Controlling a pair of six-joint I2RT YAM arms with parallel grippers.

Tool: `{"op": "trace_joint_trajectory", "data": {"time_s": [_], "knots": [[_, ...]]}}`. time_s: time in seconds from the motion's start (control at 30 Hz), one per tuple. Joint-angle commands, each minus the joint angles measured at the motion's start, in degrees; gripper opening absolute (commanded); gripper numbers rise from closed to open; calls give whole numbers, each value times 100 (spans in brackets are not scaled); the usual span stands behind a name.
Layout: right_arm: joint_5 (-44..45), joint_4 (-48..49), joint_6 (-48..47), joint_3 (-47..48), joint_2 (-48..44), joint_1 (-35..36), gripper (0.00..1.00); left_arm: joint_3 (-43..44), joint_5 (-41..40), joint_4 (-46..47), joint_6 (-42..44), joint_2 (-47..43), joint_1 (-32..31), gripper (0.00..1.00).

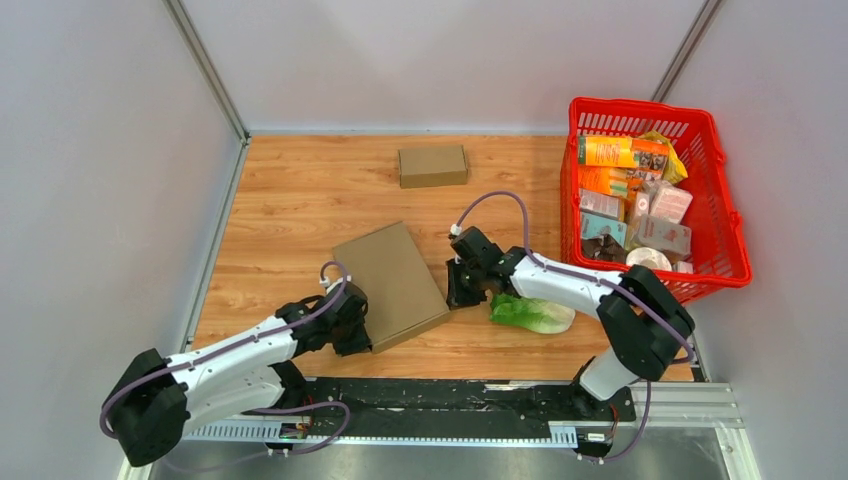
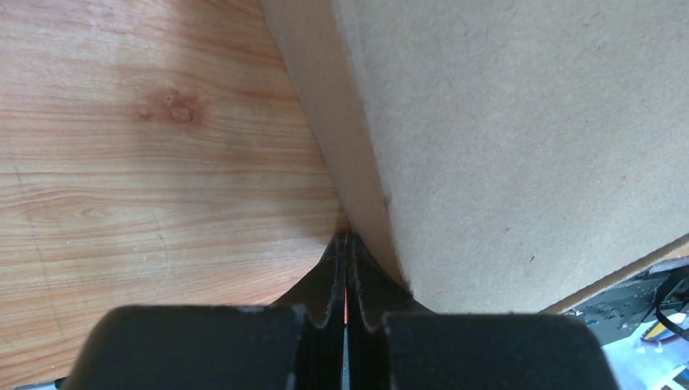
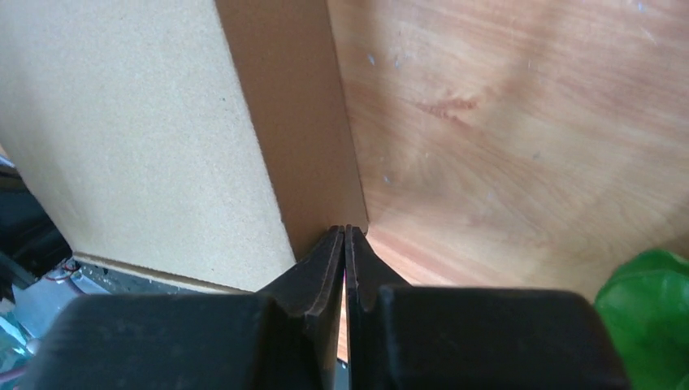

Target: Fold the paper box

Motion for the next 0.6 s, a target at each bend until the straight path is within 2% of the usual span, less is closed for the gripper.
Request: {"op": "trace_joint_trajectory", "data": {"time_s": [0.0, 0.07, 0.13, 0.23, 0.3, 0.33, 0.37, 0.4, 0.43, 0.47, 0.5, 0.53, 0.57], "knots": [[-2209, 1706, 747, 933, 447, 521, 9, 232, 567, 3015, -274, 458, -6, 0], [-2025, 1311, 554, 1398, 632, 584, 9, 434, 420, 2835, -230, 417, 3, 0], [-2015, 1240, 483, 1602, 877, 584, 9, 469, -132, 2675, -47, 206, 81, 0], [-1744, 538, -96, 2340, 1237, 453, 13, 749, -232, 2211, 453, 118, 502, 0], [-1385, -66, -726, 3040, 1711, 217, 18, 812, -171, 2006, 683, 153, 959, 6], [-1130, -270, -974, 3262, 1870, 128, 28, 821, 90, 2041, 858, 179, 1135, 9], [-823, -525, -1194, 3578, 2202, 31, 33, 847, 275, 2024, 947, 249, 1371, 18], [-37, -1145, -1414, 4164, 2345, -126, 39, 882, 382, 1954, 1148, 258, 1452, 25], [423, -1456, -1842, 4466, 2459, -198, 51, 1004, 444, 1788, 1237, 250, 1479, 28], [846, -1790, -1986, 4712, 2565, -242, 58, 1067, 436, 1265, 1290, 110, 1497, 33], [1520, -2272, -2100, 4880, 2601, -347, 63, 1093, 427, 1051, 1343, -39, 1497, 34], [1683, -2381, -2206, 4899, 2497, -409, 73, 998, 444, 909, 1335, -241, 1497, 36], [1781, -2399, -2198, 4777, 2356, -470, 76, 901, 470, 708, 1309, -704, 1497, 43]]}}
